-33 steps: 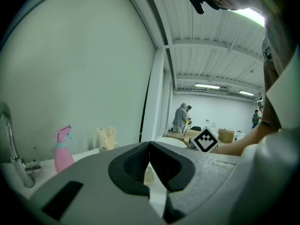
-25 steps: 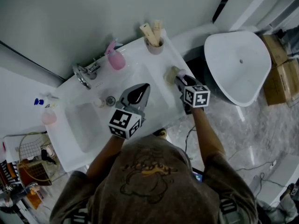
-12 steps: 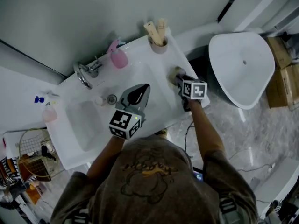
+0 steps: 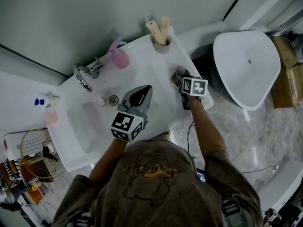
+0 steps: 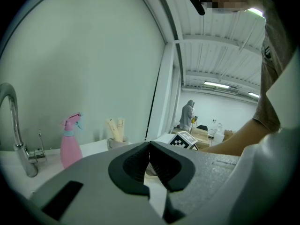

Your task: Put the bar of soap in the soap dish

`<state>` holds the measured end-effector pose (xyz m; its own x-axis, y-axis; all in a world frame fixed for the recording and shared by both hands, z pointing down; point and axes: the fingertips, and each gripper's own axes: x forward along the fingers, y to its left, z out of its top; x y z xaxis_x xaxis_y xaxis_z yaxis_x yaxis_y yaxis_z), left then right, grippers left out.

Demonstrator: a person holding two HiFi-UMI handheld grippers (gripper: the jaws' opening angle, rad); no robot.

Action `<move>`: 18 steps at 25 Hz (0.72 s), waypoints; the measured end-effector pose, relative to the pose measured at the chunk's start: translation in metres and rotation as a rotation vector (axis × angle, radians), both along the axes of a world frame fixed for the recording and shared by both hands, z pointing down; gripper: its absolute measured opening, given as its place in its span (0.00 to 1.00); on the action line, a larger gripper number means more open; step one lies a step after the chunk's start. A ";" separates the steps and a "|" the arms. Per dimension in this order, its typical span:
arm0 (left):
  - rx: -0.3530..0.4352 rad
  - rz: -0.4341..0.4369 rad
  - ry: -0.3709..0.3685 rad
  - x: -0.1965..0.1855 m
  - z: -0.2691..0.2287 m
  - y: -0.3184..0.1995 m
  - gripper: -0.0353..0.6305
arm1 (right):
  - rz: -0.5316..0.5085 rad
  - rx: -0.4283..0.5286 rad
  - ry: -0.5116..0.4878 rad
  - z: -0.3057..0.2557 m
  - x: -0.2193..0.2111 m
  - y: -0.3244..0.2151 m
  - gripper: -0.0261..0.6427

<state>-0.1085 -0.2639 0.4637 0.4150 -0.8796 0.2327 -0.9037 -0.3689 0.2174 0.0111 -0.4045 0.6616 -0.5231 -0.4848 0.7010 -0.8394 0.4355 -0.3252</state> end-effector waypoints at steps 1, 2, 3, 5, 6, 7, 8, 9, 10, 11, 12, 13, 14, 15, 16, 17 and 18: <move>0.000 0.003 -0.006 0.000 0.001 0.000 0.06 | 0.002 -0.003 0.001 0.001 0.000 -0.001 0.30; -0.002 0.004 -0.010 -0.001 0.002 0.000 0.06 | 0.005 -0.005 0.000 0.002 0.000 -0.001 0.30; -0.006 0.003 -0.010 -0.001 0.004 0.000 0.06 | 0.008 -0.006 -0.003 0.002 0.000 -0.002 0.29; -0.013 -0.001 -0.007 -0.002 0.006 -0.001 0.06 | 0.010 -0.004 -0.008 0.002 -0.001 -0.003 0.30; -0.016 -0.003 -0.006 -0.003 0.007 -0.002 0.06 | 0.010 -0.003 -0.010 0.001 -0.001 -0.003 0.30; -0.018 -0.005 -0.005 -0.003 0.008 -0.002 0.06 | 0.013 -0.003 -0.010 0.002 0.000 -0.003 0.30; -0.019 -0.006 -0.003 -0.003 0.009 -0.002 0.06 | 0.021 -0.005 -0.005 0.002 0.001 -0.003 0.29; -0.018 -0.006 -0.003 -0.003 0.009 -0.002 0.06 | 0.033 -0.007 0.003 0.002 0.002 -0.004 0.29; -0.017 -0.006 -0.001 -0.003 0.009 -0.002 0.06 | 0.047 -0.008 0.012 0.002 0.004 -0.004 0.29; -0.017 -0.006 -0.001 -0.003 0.009 -0.002 0.06 | 0.060 -0.010 0.019 0.002 0.005 -0.005 0.29; -0.017 -0.005 -0.001 -0.002 0.009 -0.002 0.06 | 0.069 -0.013 0.023 0.003 0.006 -0.005 0.29; -0.019 -0.004 -0.002 -0.002 0.009 -0.002 0.06 | 0.073 -0.014 0.026 0.003 0.007 -0.005 0.29; -0.020 -0.002 -0.002 -0.002 0.009 -0.002 0.06 | 0.076 -0.013 0.026 0.003 0.007 -0.004 0.29; -0.019 -0.002 -0.002 -0.001 0.009 -0.002 0.06 | 0.077 -0.009 0.026 0.003 0.007 -0.004 0.30; -0.017 -0.002 -0.002 -0.001 0.009 -0.002 0.06 | 0.079 -0.002 0.026 0.002 0.008 -0.004 0.30; -0.015 -0.001 -0.002 -0.002 0.008 -0.002 0.06 | 0.082 0.010 0.025 0.001 0.008 -0.004 0.29; -0.014 0.000 -0.002 -0.002 0.008 -0.002 0.06 | 0.086 0.025 0.022 -0.002 0.009 -0.005 0.28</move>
<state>-0.1102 -0.2659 0.4717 0.4142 -0.8765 0.2453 -0.9042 -0.3655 0.2207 0.0200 -0.4093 0.6592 -0.4634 -0.5444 0.6992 -0.8808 0.3694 -0.2961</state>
